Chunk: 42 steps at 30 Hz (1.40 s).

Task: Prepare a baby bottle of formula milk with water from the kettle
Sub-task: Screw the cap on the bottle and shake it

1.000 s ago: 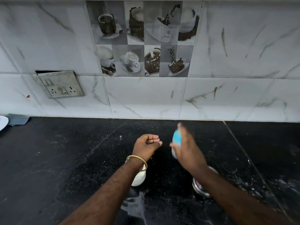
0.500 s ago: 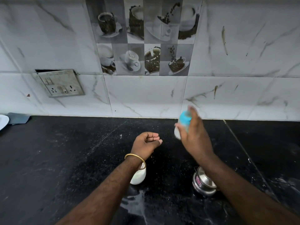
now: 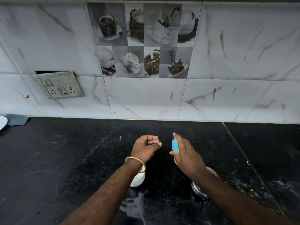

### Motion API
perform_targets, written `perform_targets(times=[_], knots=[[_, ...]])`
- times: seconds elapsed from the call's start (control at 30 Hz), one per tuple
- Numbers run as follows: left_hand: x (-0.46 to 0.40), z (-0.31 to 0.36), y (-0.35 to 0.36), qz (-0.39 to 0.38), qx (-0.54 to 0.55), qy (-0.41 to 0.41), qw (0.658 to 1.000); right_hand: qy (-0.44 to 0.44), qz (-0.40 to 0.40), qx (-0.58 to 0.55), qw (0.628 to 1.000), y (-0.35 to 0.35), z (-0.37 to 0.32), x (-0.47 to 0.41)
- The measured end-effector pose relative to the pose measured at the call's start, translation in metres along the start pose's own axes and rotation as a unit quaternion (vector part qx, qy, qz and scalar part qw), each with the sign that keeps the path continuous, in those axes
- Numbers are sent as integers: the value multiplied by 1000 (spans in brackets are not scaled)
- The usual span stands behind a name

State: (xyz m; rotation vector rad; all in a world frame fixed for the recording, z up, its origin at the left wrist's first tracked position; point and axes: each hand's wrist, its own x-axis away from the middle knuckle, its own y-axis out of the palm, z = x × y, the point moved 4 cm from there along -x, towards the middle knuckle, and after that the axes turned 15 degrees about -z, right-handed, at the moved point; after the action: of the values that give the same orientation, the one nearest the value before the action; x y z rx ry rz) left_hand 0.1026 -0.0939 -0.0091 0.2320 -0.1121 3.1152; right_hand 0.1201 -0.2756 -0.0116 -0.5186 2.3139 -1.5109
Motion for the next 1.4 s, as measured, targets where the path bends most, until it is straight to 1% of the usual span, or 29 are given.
perform_targets(times=[0.03,0.07,0.17,0.2,0.23,0.3,0.33,0.37,0.4,0.47,0.5,0.53,0.63,0.67,0.7,0.77,0.8,0.83,0.93,0.97,1.07,1.1,1.13,1.17,1.23,1.27,1.3,1.33,1.4], knots=[[0,1,0,-3,-1,1,1000,4,-9,-10,1000,-1,3,-1],[1,3,-1,-6,-2,2,1000,5,32,-35,999,-15,4,-9],[0,4,-3,1,7,-1,1000,-28,250,-76,965,-71,-12,-21],[-1,2,-2,4,9,-2,1000,-29,263,-77,961,-70,-13,-19],[-1,1,-1,5,8,-4,1000,-21,218,-67,973,-56,-12,-16],[-2,-2,2,1,7,-6,1000,9,18,-25,999,-7,-7,-5],[-2,-2,3,-3,8,-6,1000,18,-53,-8,998,7,-2,0],[-2,-1,3,-6,7,-4,1000,18,-46,-17,999,3,1,-4],[-3,1,3,-7,6,-2,1000,22,12,-46,999,-12,3,-13],[-5,4,0,-2,6,0,1000,10,184,-113,976,-52,-3,-21],[-6,4,-1,3,8,-1,1000,8,228,-123,966,-58,-6,-20],[-6,4,-1,6,9,-2,1000,2,217,-121,969,-53,-7,-17],[-5,3,0,5,6,-3,1000,4,-23,-62,998,2,-3,-1],[-4,4,0,2,5,-1,1000,2,-23,-62,998,2,1,-2],[-4,6,0,1,4,0,1000,7,35,-88,996,-9,4,-9],[-6,7,-2,6,7,0,1000,14,208,-153,966,-42,1,-17],[-6,7,-2,10,9,-2,1000,18,242,-159,957,-48,-1,-17],[-5,7,-2,13,8,-4,1000,11,217,-152,964,-43,-4,-16],[-4,5,3,2,4,-5,1000,10,-16,-83,996,5,-4,0],[-4,6,4,-3,3,-4,1000,7,-11,-84,996,4,-1,-1],[-7,6,3,-2,0,-6,1000,2,210,-176,962,-44,-5,-14],[-7,6,3,3,3,-8,1000,-1,256,-189,948,-53,-8,-13],[-7,6,4,6,5,-9,1000,-11,244,-177,953,-52,-10,-11],[-7,5,6,5,5,-10,1000,-15,177,-149,973,-40,-8,-10],[-6,6,9,-3,-1,-10,1000,2,-36,-80,996,-4,-1,0],[-5,6,10,-7,-3,-11,1000,1,-69,-70,995,2,4,2],[-5,6,10,-10,-6,-12,1000,-6,-34,-84,996,-5,6,-3],[-5,7,9,-10,-8,-11,1000,-5,49,-118,992,-22,5,-8],[-7,6,6,-1,-6,-12,1000,5,227,-200,953,-52,1,-11]])
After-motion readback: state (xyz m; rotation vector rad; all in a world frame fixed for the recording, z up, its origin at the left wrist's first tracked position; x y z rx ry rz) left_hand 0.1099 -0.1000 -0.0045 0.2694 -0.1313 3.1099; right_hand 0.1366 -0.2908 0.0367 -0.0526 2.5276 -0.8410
